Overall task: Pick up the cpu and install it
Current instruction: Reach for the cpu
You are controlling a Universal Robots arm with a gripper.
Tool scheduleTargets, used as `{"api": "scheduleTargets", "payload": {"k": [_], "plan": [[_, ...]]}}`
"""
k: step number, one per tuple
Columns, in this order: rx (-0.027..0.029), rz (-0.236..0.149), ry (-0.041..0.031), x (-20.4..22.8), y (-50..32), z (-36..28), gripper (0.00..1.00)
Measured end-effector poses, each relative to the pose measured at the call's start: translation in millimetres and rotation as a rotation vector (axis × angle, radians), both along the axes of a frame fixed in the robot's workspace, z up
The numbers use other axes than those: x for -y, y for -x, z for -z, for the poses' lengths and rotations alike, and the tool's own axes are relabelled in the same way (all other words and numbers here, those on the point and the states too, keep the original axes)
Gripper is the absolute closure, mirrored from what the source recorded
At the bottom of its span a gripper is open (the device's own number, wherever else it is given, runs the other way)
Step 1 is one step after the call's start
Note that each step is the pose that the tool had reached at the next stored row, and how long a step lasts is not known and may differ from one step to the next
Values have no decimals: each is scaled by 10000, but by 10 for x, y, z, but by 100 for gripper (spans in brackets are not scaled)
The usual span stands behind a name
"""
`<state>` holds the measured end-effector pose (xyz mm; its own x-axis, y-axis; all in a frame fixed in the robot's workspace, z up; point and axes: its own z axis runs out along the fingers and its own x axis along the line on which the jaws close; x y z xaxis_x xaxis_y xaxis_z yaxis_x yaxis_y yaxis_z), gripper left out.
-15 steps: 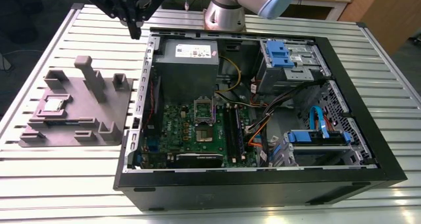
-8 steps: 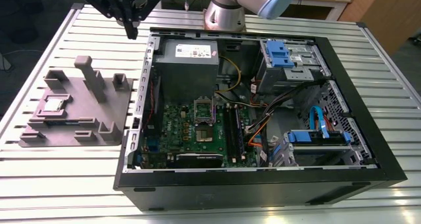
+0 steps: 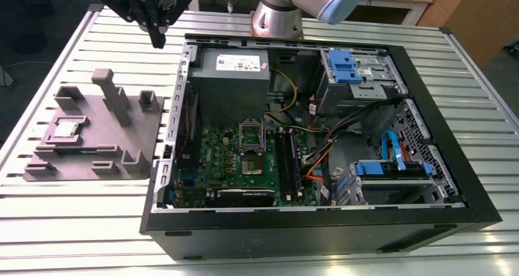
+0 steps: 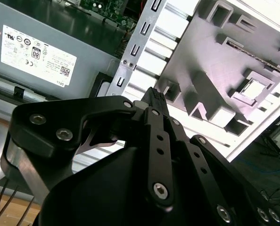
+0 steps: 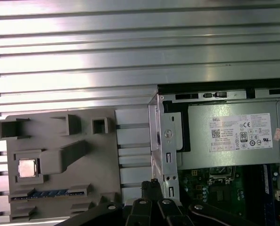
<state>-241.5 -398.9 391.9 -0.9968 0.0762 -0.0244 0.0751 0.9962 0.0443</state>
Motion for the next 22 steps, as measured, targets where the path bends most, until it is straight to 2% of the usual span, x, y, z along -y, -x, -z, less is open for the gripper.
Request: {"api": "scheduleTargets", "payload": {"k": [22], "plan": [[1,0,-1,0,230,7,90]]}}
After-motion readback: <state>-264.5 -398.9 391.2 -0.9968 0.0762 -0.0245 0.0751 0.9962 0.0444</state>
